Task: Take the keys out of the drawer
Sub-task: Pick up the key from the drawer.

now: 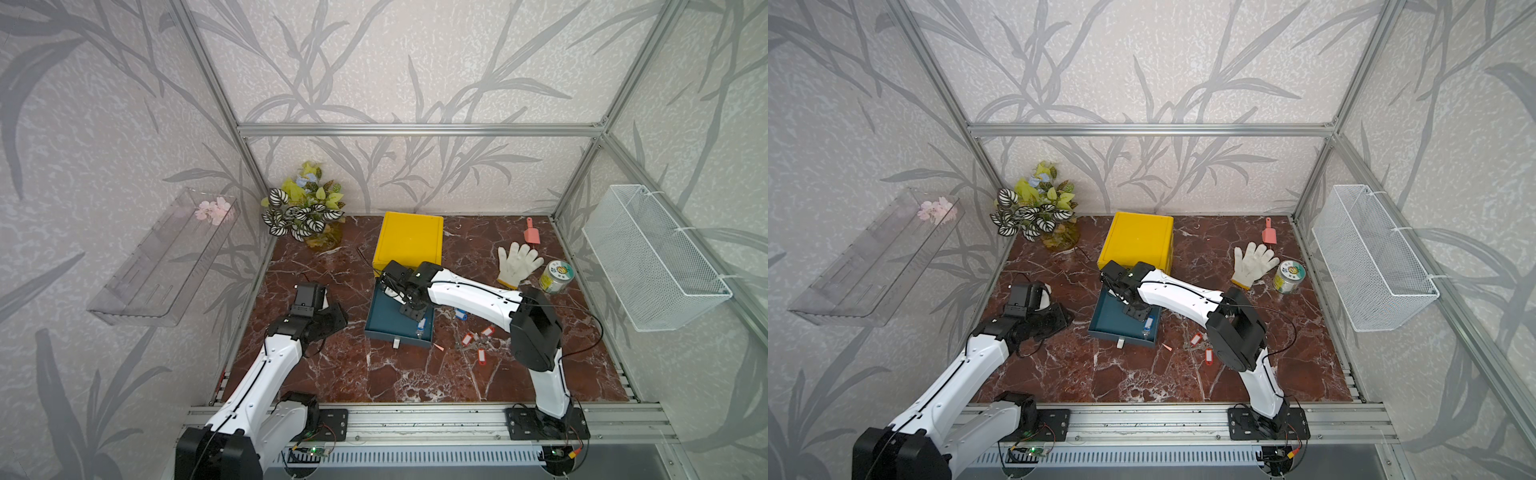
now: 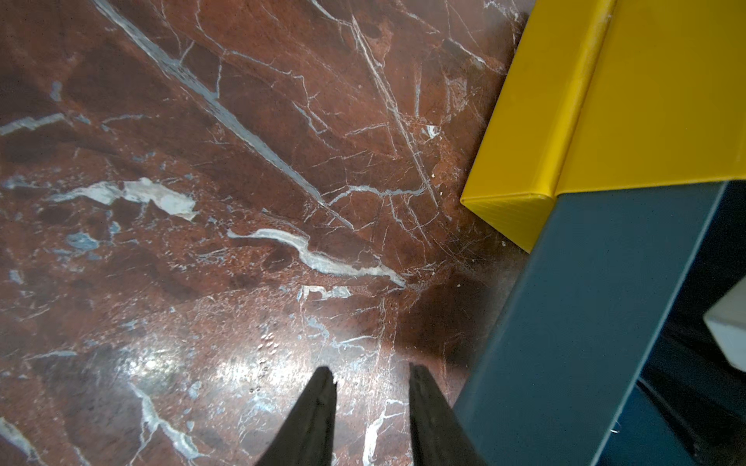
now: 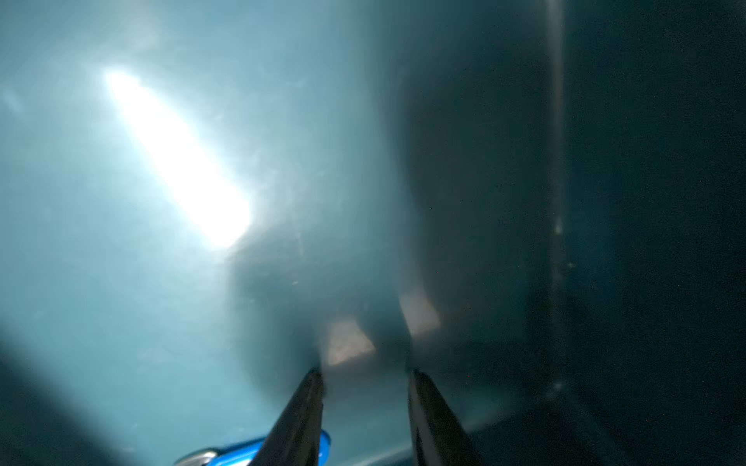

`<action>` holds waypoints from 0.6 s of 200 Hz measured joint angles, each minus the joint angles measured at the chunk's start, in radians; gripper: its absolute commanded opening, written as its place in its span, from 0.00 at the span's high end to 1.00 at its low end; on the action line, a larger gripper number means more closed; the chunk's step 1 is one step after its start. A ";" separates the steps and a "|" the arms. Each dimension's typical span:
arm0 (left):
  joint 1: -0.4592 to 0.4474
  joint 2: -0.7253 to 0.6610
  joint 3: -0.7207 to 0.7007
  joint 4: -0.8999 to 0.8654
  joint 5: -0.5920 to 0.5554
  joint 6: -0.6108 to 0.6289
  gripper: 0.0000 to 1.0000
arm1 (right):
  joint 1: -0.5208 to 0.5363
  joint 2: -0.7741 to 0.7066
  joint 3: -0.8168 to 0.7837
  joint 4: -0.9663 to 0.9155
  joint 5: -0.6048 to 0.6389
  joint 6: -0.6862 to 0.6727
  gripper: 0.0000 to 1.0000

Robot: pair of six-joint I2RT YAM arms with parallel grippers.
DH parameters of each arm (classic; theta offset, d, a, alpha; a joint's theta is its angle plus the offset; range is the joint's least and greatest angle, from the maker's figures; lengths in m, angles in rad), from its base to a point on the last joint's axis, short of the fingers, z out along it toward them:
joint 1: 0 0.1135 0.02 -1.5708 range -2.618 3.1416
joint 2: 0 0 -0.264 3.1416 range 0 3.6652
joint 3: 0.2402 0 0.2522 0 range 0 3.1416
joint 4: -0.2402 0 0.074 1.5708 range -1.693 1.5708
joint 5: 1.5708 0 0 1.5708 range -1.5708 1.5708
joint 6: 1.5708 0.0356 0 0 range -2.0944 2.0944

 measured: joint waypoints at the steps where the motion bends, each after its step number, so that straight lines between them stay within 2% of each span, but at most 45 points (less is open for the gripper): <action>1: 0.000 0.000 0.000 0.000 0.000 0.000 0.66 | 0.000 -0.001 0.000 0.000 -0.005 -0.003 0.60; 59: 0.000 0.000 0.002 -0.001 0.000 0.000 0.66 | 0.000 -0.103 -0.073 -0.040 -0.222 -0.073 0.59; 120: 0.000 0.000 0.006 0.006 0.000 0.000 0.66 | 0.015 -0.071 -0.077 -0.102 -0.243 -0.140 0.57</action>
